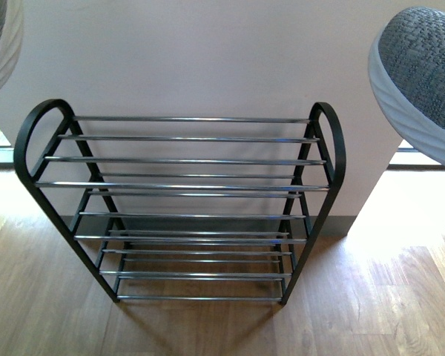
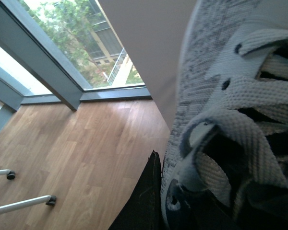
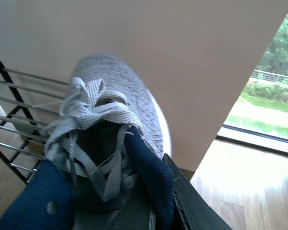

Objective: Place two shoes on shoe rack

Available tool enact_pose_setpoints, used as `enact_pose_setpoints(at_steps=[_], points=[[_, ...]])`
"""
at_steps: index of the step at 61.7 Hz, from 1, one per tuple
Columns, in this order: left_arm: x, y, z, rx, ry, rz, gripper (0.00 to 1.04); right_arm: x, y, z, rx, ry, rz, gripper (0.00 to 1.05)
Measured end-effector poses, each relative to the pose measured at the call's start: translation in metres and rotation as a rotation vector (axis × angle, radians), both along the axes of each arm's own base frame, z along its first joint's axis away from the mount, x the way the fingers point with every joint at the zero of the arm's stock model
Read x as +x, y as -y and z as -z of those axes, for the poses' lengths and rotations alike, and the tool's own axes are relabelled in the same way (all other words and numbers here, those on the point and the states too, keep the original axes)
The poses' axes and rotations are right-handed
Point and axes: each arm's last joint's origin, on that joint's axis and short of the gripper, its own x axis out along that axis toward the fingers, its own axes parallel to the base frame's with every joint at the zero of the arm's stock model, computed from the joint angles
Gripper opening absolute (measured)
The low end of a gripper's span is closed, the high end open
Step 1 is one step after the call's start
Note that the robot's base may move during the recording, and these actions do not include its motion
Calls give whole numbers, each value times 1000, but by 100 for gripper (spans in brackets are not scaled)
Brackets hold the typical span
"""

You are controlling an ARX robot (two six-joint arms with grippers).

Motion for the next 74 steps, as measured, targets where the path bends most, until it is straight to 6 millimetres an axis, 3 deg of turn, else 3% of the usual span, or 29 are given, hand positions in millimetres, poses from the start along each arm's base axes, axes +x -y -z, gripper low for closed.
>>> enact_pose_setpoints(at_steps=[13,19,29,44,61,74], points=[[0,-2,0,14,6,-36,2,0,1,0,-4,-1,12,1],[0,-2,0,14,6,-35,2,1,-2,1,44,62,-114,1],[0,-1,0,6,3,-17,2,9,-29,-5,84,63,-230,1],[0,-1,0,9,4,-25,2,60,-68,-4,163,-101,-131,1],[0,-1,0,10,4,-24,2,131,-112,18,325,-334,1,1],[0,-1,0,9,4,-24,2,159,-136,23,422,-441,58,1]])
